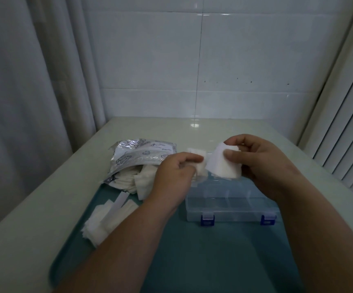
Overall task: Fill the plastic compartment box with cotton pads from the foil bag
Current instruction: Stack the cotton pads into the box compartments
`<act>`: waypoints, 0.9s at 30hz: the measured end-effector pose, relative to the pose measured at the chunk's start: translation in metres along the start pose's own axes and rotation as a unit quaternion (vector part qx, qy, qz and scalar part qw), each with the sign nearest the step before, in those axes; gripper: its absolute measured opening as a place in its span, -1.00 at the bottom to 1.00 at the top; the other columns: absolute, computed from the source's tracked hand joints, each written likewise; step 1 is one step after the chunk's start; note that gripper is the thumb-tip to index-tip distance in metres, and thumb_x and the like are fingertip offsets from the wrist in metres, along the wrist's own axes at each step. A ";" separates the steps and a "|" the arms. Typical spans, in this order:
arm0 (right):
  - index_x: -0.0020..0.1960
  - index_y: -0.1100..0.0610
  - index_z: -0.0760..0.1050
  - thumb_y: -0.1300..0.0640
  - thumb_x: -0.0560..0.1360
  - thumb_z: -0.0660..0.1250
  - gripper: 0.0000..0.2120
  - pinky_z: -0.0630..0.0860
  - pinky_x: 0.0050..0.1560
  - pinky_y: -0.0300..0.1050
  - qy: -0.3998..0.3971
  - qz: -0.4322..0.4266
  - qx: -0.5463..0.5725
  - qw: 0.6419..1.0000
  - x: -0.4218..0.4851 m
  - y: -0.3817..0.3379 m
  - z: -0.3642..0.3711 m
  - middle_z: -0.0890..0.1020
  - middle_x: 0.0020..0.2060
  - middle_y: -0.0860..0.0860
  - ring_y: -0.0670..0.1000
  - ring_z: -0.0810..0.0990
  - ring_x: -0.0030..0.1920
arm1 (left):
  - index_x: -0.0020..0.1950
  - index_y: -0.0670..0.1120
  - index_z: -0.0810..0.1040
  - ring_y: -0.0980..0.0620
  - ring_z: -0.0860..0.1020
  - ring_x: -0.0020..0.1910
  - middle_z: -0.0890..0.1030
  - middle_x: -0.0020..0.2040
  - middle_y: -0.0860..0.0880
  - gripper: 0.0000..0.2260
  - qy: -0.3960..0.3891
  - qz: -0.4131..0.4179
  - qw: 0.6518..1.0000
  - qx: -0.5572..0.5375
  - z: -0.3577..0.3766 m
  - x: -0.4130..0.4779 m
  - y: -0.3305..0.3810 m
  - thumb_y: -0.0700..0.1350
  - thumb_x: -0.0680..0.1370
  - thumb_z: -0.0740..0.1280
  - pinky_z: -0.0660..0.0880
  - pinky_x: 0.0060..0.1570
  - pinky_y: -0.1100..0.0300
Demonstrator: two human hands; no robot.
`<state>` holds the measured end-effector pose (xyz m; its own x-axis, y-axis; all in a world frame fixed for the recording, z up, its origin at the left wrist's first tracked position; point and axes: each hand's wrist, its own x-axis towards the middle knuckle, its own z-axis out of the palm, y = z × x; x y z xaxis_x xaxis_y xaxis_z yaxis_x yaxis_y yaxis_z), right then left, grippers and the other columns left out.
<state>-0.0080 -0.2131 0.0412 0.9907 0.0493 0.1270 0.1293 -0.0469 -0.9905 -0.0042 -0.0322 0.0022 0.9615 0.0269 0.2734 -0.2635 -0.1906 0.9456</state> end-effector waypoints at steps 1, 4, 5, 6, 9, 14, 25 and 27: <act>0.03 0.13 0.57 0.28 0.49 0.35 -0.85 0.57 -0.17 -0.10 0.000 0.002 -0.007 1.000 0.000 0.000 0.003 0.65 -0.06 0.08 0.10 0.63 -0.03 | -0.07 0.10 0.66 0.34 0.52 -0.13 0.63 -0.02 0.14 -0.69 -0.003 0.005 1.000 0.018 0.000 0.000 0.000 -0.31 0.47 0.31 0.41 -0.17 0.48; 0.10 0.11 0.56 0.31 0.51 0.32 -0.79 0.59 -0.06 -0.10 0.002 -0.005 -0.031 0.999 -0.001 0.001 0.011 0.61 0.04 0.08 0.09 0.60 0.05 | -0.08 0.12 0.63 0.37 0.50 -0.17 0.63 -0.07 0.17 -0.75 -0.024 0.035 0.998 0.049 -0.001 -0.001 0.000 -0.26 0.47 0.39 0.35 -0.23 0.51; 0.11 0.10 0.56 0.30 0.51 0.32 -0.78 0.59 -0.02 -0.10 0.004 -0.011 -0.043 0.999 -0.002 0.002 0.013 0.61 0.05 0.06 0.08 0.59 0.06 | -0.07 0.11 0.64 0.38 0.50 -0.17 0.64 -0.09 0.18 -0.79 -0.030 0.042 0.997 0.054 -0.001 -0.001 0.000 -0.23 0.47 0.41 0.36 -0.24 0.51; 0.12 0.09 0.56 0.29 0.51 0.32 -0.78 0.59 0.00 -0.11 0.005 -0.017 -0.052 0.998 -0.003 0.002 0.015 0.61 0.05 0.03 0.06 0.59 0.06 | -0.04 0.09 0.65 0.37 0.51 -0.17 0.64 -0.10 0.19 -0.81 -0.033 0.045 0.997 0.059 -0.001 -0.001 0.000 -0.21 0.47 0.43 0.37 -0.24 0.50; 0.10 0.08 0.55 0.26 0.47 0.39 -0.77 0.62 0.04 -0.06 0.015 -0.029 -0.058 0.998 -0.003 0.001 0.017 0.62 0.01 0.02 0.04 0.61 0.03 | 0.03 0.06 0.65 0.33 0.52 -0.24 0.62 -0.20 0.20 -0.77 -0.046 0.038 0.996 0.063 0.000 -0.001 -0.003 -0.22 0.44 0.47 0.41 -0.29 0.43; 0.02 0.08 0.54 0.21 0.39 0.50 -0.76 0.63 -0.17 -0.16 0.085 -0.040 -0.097 0.991 -0.001 0.003 0.021 0.66 -0.13 0.02 0.00 0.65 -0.10 | 0.01 0.02 0.65 -0.04 0.60 -0.07 0.67 -0.11 -0.03 -0.76 -0.076 0.013 0.997 0.031 0.002 -0.002 -0.003 -0.25 0.43 0.40 0.55 -0.05 0.03; 0.06 0.06 0.52 0.20 0.38 0.51 -0.70 0.66 -0.16 -0.11 0.061 -0.023 -0.127 0.990 0.001 0.004 0.021 0.65 -0.13 0.04 0.04 0.67 -0.12 | -0.09 -0.13 0.67 -0.22 0.62 0.07 0.69 -0.04 -0.19 -0.72 -0.060 -0.036 0.993 -0.094 0.005 0.003 -0.009 0.05 0.44 0.31 0.50 0.18 -0.23; 0.10 0.07 0.50 0.22 0.37 0.51 -0.65 0.67 -0.12 -0.03 0.039 -0.003 -0.140 0.989 0.001 0.004 0.022 0.64 -0.07 0.08 0.09 0.67 -0.09 | -0.09 -0.17 0.64 -0.26 0.60 0.07 0.67 -0.04 -0.22 -0.71 -0.042 -0.036 0.994 -0.092 0.005 0.003 -0.007 0.04 0.46 0.30 0.50 0.15 -0.25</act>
<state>-0.0076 -0.1917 0.0366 0.9888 -0.0264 0.1467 0.1305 -0.3220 -0.9377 0.0007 -0.0356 -0.0046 0.9795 -0.0505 0.1949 -0.1955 -0.0074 0.9807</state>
